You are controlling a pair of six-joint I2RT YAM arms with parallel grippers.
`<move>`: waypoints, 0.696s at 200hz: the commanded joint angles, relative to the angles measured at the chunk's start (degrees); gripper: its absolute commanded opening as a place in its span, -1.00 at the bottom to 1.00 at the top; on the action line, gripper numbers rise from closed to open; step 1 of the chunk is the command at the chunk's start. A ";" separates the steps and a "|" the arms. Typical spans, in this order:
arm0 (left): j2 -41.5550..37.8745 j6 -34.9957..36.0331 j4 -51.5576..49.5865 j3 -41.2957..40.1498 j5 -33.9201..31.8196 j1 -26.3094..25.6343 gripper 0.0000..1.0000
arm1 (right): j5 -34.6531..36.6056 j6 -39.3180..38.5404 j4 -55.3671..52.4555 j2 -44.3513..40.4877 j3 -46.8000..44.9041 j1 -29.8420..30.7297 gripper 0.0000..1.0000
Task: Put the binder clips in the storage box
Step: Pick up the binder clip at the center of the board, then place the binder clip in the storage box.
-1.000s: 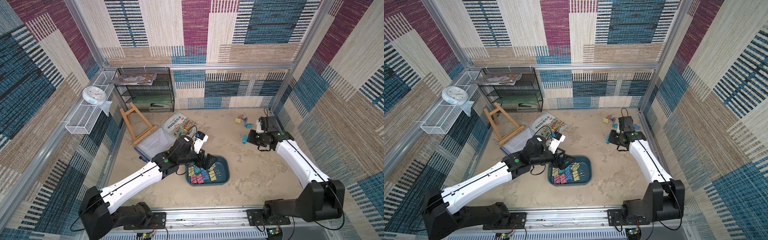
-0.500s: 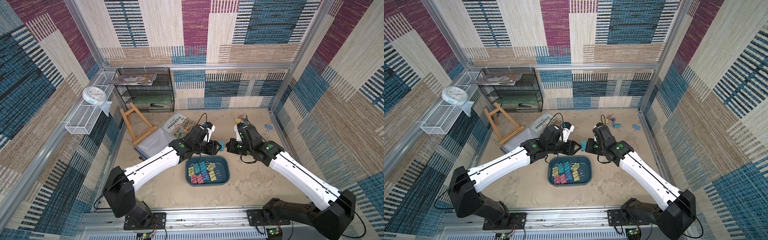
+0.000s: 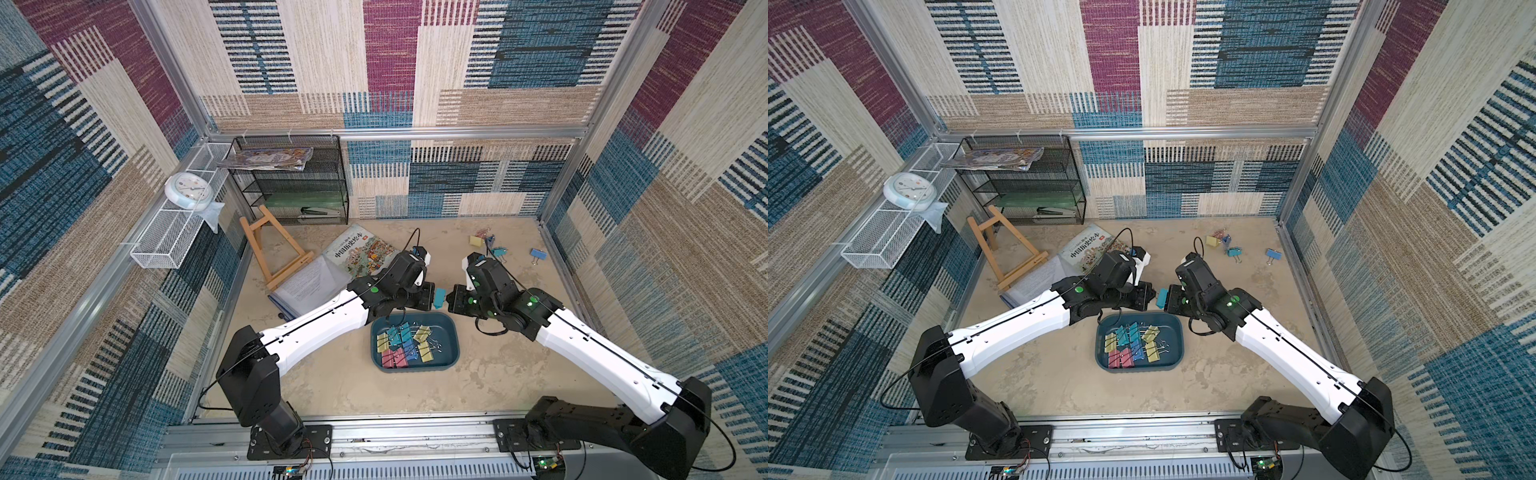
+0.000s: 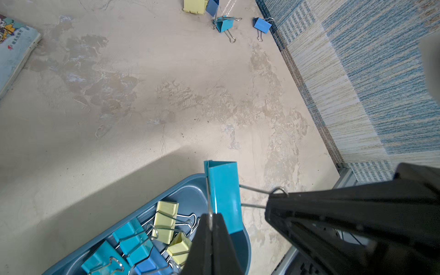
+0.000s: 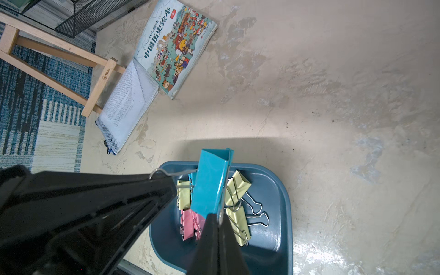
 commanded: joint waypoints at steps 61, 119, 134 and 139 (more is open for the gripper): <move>-7.33 7.81 -6.52 -1.42 -15.85 -8.39 -1.00 | 8.35 7.06 5.95 -18.60 -8.91 -1.54 0.62; -13.92 -0.39 -8.77 -11.12 -28.10 -21.32 -1.00 | -3.75 0.62 -1.60 -20.18 -8.75 -19.59 0.69; -13.79 -3.00 -7.84 -13.47 -29.77 -23.31 -1.00 | -5.06 -0.59 -2.09 -19.68 -8.98 -20.05 0.69; -13.45 -3.33 -6.96 -13.93 -29.63 -23.59 -1.00 | -5.22 -1.07 -2.41 -19.78 -9.02 -20.03 0.69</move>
